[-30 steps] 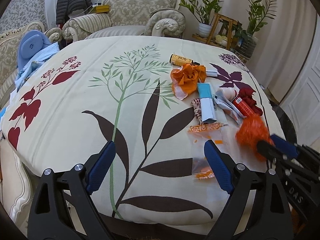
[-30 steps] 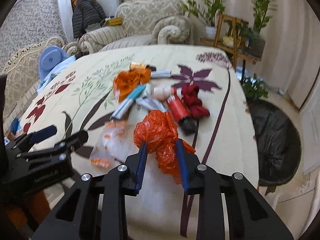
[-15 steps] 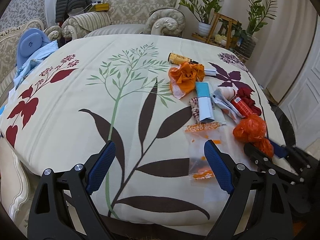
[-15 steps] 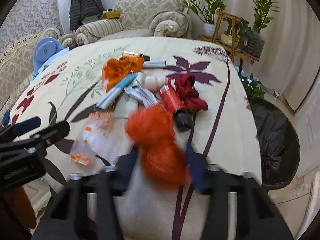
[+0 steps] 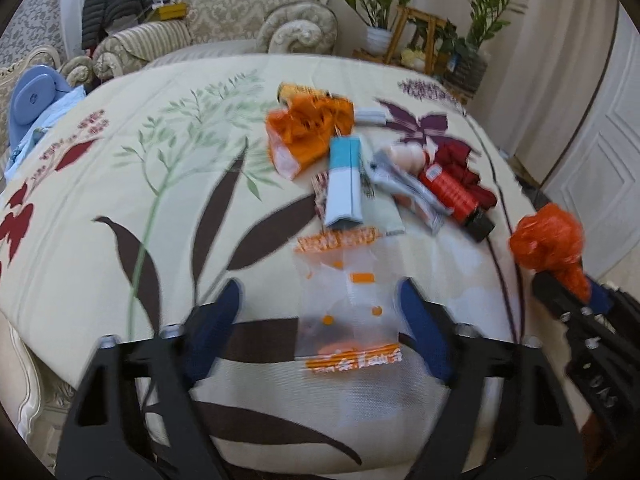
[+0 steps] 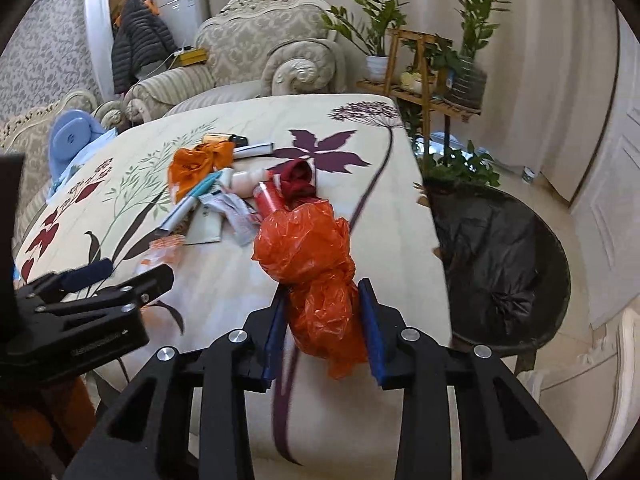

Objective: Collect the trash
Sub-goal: 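Carry the orange bag to the bin with the right tool while the left tool grasps the clear snack bag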

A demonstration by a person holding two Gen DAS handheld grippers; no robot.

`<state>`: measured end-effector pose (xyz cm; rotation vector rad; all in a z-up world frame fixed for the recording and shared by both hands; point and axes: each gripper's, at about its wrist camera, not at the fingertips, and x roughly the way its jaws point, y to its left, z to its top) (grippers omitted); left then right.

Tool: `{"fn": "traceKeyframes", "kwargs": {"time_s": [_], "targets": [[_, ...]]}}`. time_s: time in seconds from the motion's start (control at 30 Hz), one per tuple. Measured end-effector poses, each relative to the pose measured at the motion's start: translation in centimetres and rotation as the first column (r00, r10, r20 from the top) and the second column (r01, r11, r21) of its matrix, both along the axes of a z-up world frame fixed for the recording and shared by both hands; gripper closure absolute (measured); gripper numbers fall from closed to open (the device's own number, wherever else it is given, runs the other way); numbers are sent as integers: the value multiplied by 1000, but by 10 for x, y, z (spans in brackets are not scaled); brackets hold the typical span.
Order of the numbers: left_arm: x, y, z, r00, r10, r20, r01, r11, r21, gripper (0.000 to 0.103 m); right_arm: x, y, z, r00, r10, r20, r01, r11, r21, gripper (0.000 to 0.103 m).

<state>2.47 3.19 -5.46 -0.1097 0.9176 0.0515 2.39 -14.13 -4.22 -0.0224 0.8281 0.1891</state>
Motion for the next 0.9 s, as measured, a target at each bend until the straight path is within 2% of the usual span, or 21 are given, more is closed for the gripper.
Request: {"fn": "traceKeyframes", "kwargs": {"time_s": [0.13,0.17,0.2,0.4,0.57,0.7,0.9], "targets": [[-5,-5,1,1000,-14,20,13,1000,26,50,-1,-8,-3,1000,-12,0,12,1000,19,68],[-6,-5,1,1000,-16,24,16,1000,22,62,-1,-9,-3,1000,-14,1,14,1000,23,68],[-7,-5,1,999,-27,29,26,1000,16,64,-1,-11,-4,1000,-17,3,17,999,28,68],[-21,-10,8,997,-63,50,61,997,40,66,-4,-21,-2,999,-37,19,36,998,51,68],[-29,-21,33,987,-105,123,102,994,31,66,-3,-38,7,995,-86,54,82,994,71,68],[-20,-45,48,971,-150,184,148,989,25,66,3,-59,13,985,-150,84,144,987,70,68],[12,-92,48,953,-228,200,228,973,25,66,16,-98,14,960,-260,105,254,965,61,68]]}}
